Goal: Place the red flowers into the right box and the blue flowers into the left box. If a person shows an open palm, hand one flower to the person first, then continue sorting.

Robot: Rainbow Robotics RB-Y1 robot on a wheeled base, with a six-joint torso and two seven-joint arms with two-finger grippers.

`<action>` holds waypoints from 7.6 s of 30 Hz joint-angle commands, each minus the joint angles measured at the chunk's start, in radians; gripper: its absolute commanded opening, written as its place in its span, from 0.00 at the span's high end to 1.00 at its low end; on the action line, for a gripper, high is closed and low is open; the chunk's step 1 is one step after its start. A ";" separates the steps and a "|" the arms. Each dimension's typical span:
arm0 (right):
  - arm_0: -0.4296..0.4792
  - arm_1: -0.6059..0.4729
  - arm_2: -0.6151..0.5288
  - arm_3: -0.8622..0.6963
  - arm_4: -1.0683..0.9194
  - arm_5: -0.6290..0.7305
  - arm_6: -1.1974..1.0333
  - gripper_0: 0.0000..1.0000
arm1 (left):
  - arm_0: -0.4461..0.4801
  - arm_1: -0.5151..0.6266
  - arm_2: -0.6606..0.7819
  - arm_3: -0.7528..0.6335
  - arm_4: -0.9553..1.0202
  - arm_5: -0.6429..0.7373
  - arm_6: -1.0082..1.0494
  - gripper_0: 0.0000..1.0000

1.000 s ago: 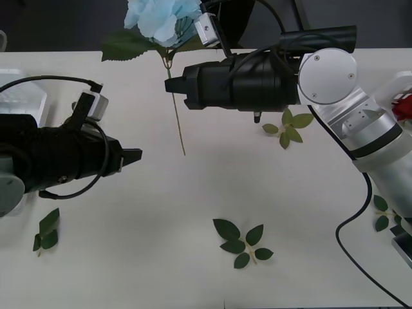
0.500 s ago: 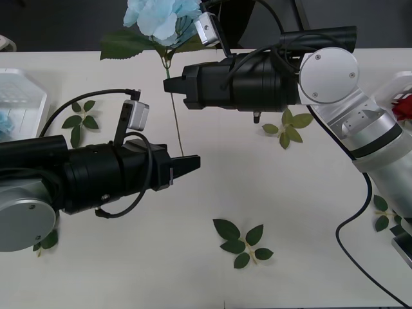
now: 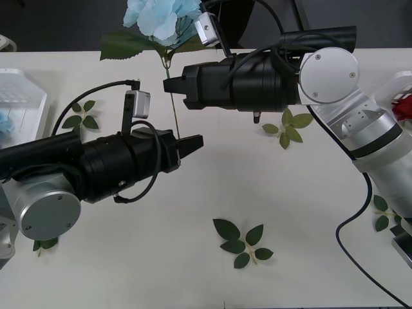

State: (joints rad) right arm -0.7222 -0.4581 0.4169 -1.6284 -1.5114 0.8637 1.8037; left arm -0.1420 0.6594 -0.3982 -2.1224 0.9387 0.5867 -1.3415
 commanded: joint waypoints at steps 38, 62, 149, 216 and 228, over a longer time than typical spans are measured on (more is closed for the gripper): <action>-0.022 -0.011 -0.006 -0.011 -0.047 0.001 0.037 0.04 | -0.004 0.163 0.381 -0.033 0.269 0.384 0.007 1.00; -0.016 -0.047 -0.010 -0.011 -0.058 0.001 0.075 0.04 | 0.068 0.315 0.832 0.369 -0.029 0.874 -0.395 1.00; 0.079 -0.600 -0.110 0.208 -0.457 0.452 0.902 0.03 | 0.102 0.304 0.682 0.256 0.026 0.771 -0.447 0.00; 0.079 -0.600 -0.110 0.208 -0.466 0.448 0.902 0.03 | 0.326 0.519 0.338 0.136 1.355 0.384 -1.364 0.00; 0.079 -0.597 -0.110 0.208 -0.466 0.445 0.902 0.03 | 0.159 0.422 0.338 0.305 1.384 0.571 -1.364 0.00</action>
State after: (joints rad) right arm -0.6445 -1.0150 0.3222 -1.3966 -1.9637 1.3189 2.7211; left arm 0.0708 1.1296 -0.0670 -1.8376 2.3054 1.1257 -2.7602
